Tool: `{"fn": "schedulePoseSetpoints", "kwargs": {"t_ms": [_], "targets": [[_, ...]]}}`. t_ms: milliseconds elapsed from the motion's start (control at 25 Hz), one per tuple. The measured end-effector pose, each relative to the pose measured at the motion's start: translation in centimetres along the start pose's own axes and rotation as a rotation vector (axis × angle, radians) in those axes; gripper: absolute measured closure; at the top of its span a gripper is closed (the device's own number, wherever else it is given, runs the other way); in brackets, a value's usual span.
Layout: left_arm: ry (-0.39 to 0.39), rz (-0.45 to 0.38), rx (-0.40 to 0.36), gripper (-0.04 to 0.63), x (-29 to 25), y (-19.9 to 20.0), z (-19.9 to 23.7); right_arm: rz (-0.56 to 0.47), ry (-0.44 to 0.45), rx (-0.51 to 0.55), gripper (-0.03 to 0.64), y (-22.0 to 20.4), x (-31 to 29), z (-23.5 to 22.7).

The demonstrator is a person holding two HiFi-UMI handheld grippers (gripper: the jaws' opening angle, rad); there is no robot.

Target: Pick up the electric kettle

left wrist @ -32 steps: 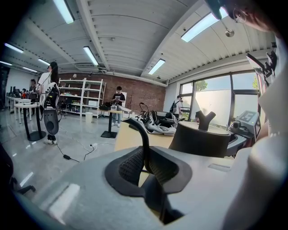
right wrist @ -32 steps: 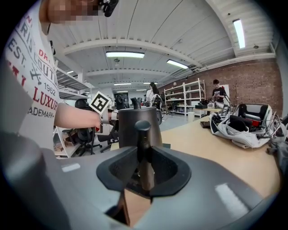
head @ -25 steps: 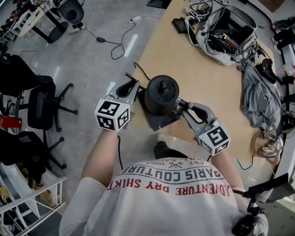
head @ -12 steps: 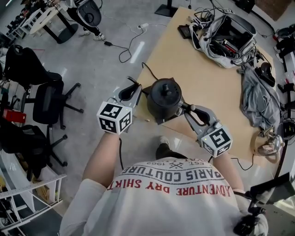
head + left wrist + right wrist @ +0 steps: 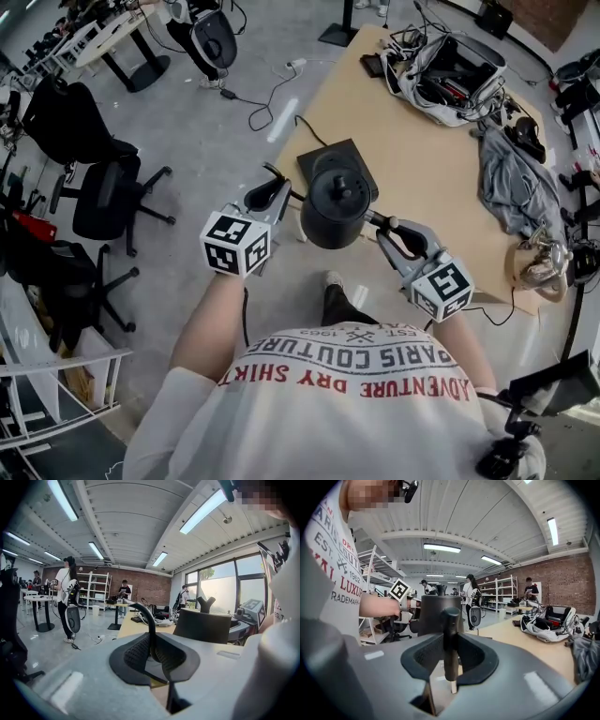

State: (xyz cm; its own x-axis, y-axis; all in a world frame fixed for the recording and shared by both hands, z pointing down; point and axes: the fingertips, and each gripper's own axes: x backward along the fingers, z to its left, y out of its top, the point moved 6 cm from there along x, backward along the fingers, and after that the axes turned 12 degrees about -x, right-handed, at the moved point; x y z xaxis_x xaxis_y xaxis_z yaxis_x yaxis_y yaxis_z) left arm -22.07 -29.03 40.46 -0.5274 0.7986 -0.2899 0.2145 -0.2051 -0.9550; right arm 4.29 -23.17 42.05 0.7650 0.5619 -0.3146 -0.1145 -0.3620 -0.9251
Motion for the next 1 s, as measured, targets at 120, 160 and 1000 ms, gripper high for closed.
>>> {"fn": "schedulePoseSetpoints", "kwargs": {"t_ms": [120, 160, 1000], "targets": [[0.001, 0.006, -0.004, 0.558, 2.5, -0.1, -2.1, -0.003, -0.001, -0.011, 0.523, -0.8, 2.2, 2.1], [-0.001, 0.008, -0.004, 0.558, 3.3, -0.1, -2.8, -0.004, -0.003, -0.015, 0.523, -1.1, 2.9, 2.8], [0.014, -0.012, 0.002, 0.56, 13.2, -0.4, -11.8, -0.055, 0.021, -0.048, 0.523, -4.3, 11.9, 10.1]]}}
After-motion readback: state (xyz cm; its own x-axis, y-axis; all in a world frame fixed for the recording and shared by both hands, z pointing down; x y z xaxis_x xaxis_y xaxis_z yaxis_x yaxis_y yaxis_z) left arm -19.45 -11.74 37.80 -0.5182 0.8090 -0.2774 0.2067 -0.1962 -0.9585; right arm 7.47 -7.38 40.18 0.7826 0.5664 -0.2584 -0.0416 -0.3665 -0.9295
